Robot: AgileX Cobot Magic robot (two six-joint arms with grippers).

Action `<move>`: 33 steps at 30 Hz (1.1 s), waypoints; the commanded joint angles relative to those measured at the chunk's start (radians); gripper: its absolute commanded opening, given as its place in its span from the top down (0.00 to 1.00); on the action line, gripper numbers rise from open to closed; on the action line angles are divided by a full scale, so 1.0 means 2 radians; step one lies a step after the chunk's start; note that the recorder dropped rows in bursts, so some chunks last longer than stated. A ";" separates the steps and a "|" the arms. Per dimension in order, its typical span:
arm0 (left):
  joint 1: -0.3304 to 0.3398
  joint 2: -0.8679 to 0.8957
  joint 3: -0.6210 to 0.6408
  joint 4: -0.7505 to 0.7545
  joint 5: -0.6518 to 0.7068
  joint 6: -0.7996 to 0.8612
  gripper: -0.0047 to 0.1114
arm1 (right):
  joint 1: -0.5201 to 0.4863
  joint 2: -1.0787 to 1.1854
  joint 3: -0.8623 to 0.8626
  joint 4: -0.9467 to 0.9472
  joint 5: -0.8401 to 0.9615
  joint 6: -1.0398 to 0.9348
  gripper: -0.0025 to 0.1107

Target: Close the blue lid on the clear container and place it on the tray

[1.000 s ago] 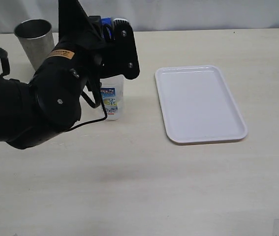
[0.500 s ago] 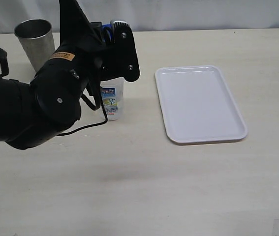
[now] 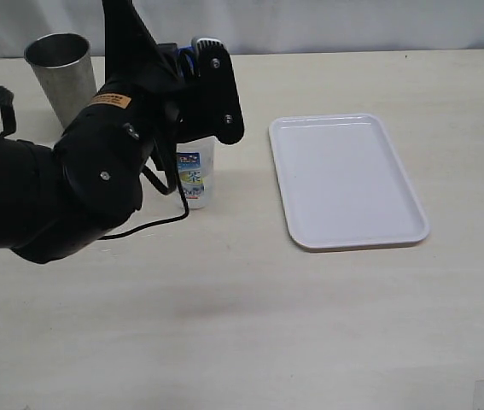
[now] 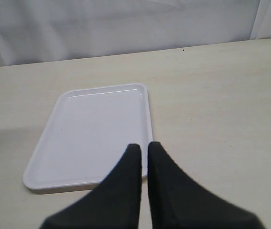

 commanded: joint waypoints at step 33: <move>-0.007 -0.003 0.030 -0.007 0.051 0.015 0.96 | 0.000 -0.002 0.001 0.002 0.000 0.001 0.94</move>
